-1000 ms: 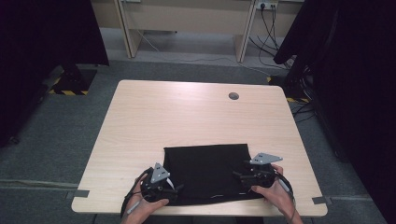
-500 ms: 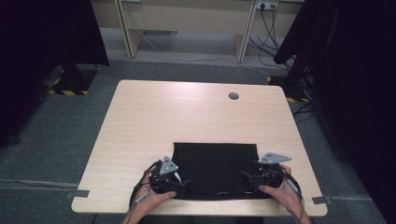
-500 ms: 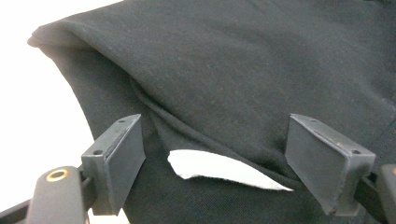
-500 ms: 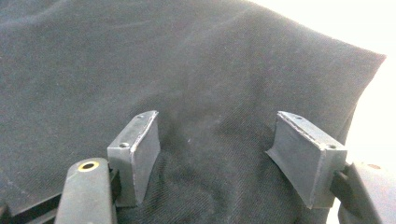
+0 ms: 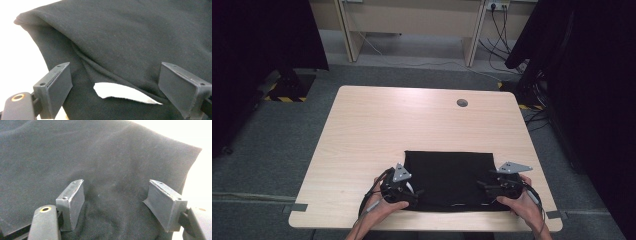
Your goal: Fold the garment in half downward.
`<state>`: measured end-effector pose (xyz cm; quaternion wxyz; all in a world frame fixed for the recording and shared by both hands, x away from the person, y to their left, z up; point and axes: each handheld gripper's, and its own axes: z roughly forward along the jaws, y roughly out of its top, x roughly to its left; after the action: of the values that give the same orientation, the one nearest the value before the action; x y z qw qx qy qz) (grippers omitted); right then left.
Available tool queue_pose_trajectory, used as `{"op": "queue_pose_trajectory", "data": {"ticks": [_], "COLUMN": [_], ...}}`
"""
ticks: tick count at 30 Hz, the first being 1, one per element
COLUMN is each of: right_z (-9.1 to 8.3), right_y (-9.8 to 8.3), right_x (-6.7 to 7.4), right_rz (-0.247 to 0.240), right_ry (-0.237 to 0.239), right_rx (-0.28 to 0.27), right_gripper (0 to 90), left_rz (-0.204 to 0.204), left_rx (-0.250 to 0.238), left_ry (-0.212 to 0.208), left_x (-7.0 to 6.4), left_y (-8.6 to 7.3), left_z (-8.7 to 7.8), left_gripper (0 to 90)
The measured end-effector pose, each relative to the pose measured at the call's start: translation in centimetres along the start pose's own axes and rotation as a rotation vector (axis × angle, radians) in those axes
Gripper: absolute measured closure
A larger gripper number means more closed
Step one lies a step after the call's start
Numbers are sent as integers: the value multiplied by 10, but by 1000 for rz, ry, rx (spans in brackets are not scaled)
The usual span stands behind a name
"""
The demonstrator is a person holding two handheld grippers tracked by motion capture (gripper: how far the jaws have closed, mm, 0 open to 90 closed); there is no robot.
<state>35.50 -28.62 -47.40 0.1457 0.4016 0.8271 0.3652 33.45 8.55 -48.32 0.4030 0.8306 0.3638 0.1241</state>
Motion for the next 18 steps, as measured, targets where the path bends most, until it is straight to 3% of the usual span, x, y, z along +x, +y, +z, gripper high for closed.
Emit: {"op": "queue_pose_trajectory", "data": {"ticks": [11, 18], "right_z": [-4, -4], "right_y": [-4, -3], "right_x": [-7, -7], "right_rz": [0, -7], "right_ry": [-3, -8], "right_rx": [-1, 4], "right_gripper": [312, 309], "left_rz": [1, -5], "left_rx": [-2, -26], "left_ry": [-16, -14], "left_x": [-7, -7], "left_y": [1, 0], "left_z": [2, -5], "left_gripper": [110, 92]}}
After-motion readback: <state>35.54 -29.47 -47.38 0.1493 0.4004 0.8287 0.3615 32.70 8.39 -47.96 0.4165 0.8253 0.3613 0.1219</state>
